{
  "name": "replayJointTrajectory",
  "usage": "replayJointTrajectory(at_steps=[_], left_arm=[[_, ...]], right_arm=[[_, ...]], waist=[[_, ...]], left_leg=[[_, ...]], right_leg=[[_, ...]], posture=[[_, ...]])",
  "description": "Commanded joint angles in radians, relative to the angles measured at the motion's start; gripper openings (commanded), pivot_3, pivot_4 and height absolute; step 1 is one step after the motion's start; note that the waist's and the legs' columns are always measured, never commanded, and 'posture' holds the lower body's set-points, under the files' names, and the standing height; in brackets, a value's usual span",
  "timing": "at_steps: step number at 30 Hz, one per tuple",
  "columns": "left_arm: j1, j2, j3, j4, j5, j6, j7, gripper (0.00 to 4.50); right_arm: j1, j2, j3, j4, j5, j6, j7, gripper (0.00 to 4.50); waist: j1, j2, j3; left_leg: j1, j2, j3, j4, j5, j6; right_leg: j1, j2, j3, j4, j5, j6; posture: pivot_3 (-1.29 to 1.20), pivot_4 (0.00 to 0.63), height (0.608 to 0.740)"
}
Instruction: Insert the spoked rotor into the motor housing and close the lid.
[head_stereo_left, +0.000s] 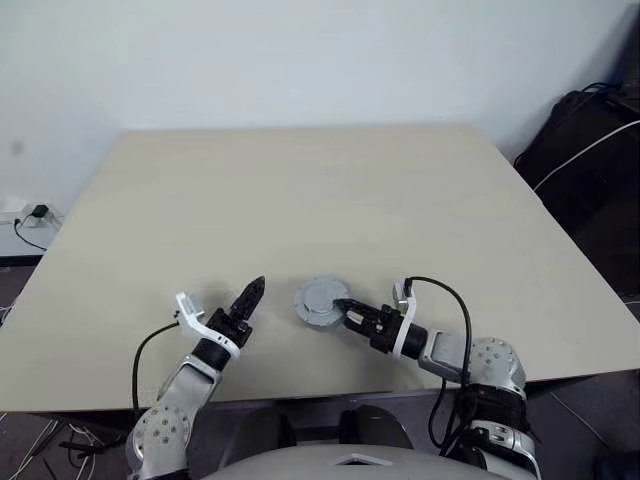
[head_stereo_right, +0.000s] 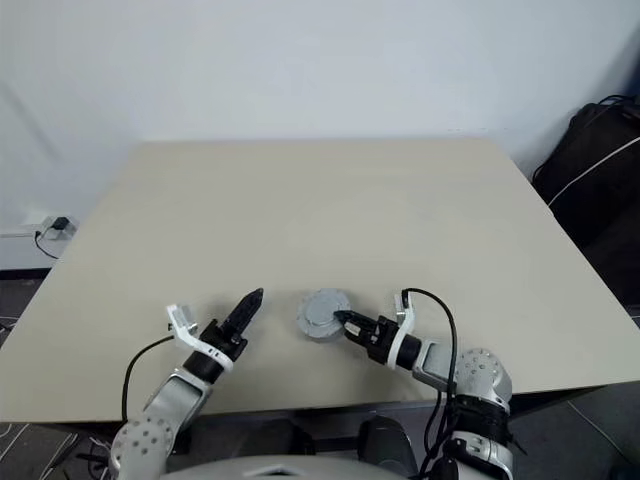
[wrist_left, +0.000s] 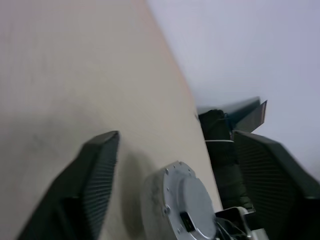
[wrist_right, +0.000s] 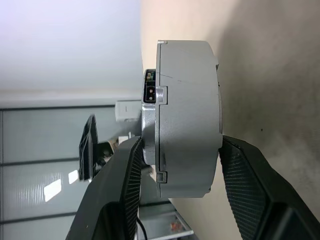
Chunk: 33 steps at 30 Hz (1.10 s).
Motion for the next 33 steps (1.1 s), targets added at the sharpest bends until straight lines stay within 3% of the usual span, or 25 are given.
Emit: replayJointTrajectory(at_steps=[1, 11, 19, 33], left_arm=[[0.017, -0.097, -0.032, -0.049, -0.100, -0.002, 0.019, 4.50], [0.053, -0.085, -0.111, -0.036, -0.322, 0.009, 0.051, 4.50], [0.035, -0.066, -0.153, -0.012, -0.375, 0.006, 0.050, 4.50], [0.004, -0.039, -0.198, 0.008, -0.406, 0.019, 0.041, 4.50]], right_arm=[[-0.014, 0.018, -0.036, -0.057, 0.081, 0.018, -0.006, 2.07], [-0.058, 0.101, -0.099, -0.173, 0.234, 0.068, -0.140, 2.07], [-0.071, 0.145, -0.088, -0.244, 0.364, 0.109, -0.284, 2.07], [-0.001, 0.122, 0.031, -0.276, 0.571, 0.097, -0.463, 2.07]], waist=[[0.000, 0.000, 0.000], [-0.001, 0.002, 0.002], [-0.001, 0.002, 0.002], [-0.002, 0.002, 0.002]], left_leg=[[0.000, 0.000, 0.000, 0.000, 0.000, 0.000], [-0.002, 0.000, 0.000, 0.001, 0.000, -0.001], [-0.005, 0.000, 0.000, 0.001, 0.003, -0.005], [-0.005, 0.000, 0.001, 0.001, 0.003, -0.006]], right_leg=[[0.000, 0.000, 0.000, 0.000, 0.000, 0.000], [-0.002, 0.000, 0.000, 0.000, 0.000, 0.000], [-0.002, 0.001, 0.000, 0.000, 0.000, 0.000], [-0.001, 0.002, 0.001, 0.000, 0.000, 0.001]], posture=[[0.00, 0.000, 0.740], [0.00, 0.000, 0.740], [0.00, 0.000, 0.740], [0.00, 0.000, 0.740]])
